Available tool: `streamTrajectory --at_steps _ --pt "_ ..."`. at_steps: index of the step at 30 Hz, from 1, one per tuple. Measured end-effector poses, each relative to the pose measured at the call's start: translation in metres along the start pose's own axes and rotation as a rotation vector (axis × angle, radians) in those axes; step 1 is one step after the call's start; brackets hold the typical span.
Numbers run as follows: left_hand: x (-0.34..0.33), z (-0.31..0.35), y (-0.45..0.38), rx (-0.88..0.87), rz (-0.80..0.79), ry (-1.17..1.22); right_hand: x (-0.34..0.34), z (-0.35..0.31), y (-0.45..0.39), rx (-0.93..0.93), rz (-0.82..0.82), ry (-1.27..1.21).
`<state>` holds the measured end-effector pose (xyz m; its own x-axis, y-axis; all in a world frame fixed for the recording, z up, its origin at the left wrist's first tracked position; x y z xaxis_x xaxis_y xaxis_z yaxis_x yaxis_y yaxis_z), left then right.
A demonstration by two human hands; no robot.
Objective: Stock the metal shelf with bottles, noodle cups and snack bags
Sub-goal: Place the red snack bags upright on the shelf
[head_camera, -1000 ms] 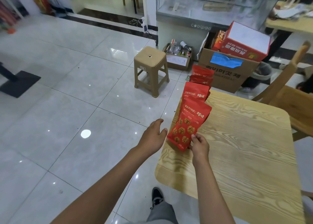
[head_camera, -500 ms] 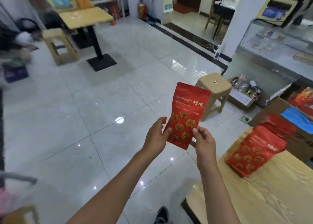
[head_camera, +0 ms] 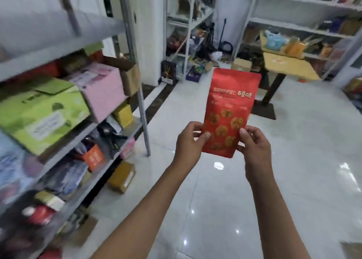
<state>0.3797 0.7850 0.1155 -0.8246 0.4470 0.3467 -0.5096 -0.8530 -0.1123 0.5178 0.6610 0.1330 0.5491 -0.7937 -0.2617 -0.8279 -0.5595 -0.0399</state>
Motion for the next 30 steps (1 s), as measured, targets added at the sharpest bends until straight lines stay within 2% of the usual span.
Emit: streamTrajectory --at_steps 6,12,20,23,26,30 --pt "0.173 -0.034 -0.049 0.086 0.453 -0.005 -0.212 0.011 -0.018 0.018 -0.321 -0.044" --pt "0.322 -0.045 -0.062 0.082 0.759 -0.117 -0.377 0.018 -0.002 0.017 -0.578 -0.096" --pt "0.454 -0.041 -0.070 0.140 1.033 -0.324 -0.528 0.018 0.014 -0.005 -0.842 -0.208" --pt "0.493 -0.044 -0.082 0.160 1.118 -0.308 -0.578 0.020 0.010 -0.020 -0.956 -0.212" --pt "0.525 -0.037 -0.089 0.141 1.272 -0.352 -0.624 0.017 0.001 -0.049 -1.077 -0.262" --pt "0.560 -0.027 -0.093 0.190 1.459 -0.451 -0.672 0.015 -0.005 -0.047 -1.160 -0.279"
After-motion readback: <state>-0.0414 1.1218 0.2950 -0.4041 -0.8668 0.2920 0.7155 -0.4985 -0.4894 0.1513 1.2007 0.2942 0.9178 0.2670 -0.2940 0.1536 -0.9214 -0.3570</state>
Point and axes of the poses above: each hand's wrist, its own y-axis away from the middle knuckle, its own x-axis out of the back of the hand, z = x × y, the point moved 6 cm from there along -y, towards the middle knuckle, and after that the axes turned 14 degrees about -y, right-handed, at the moved point
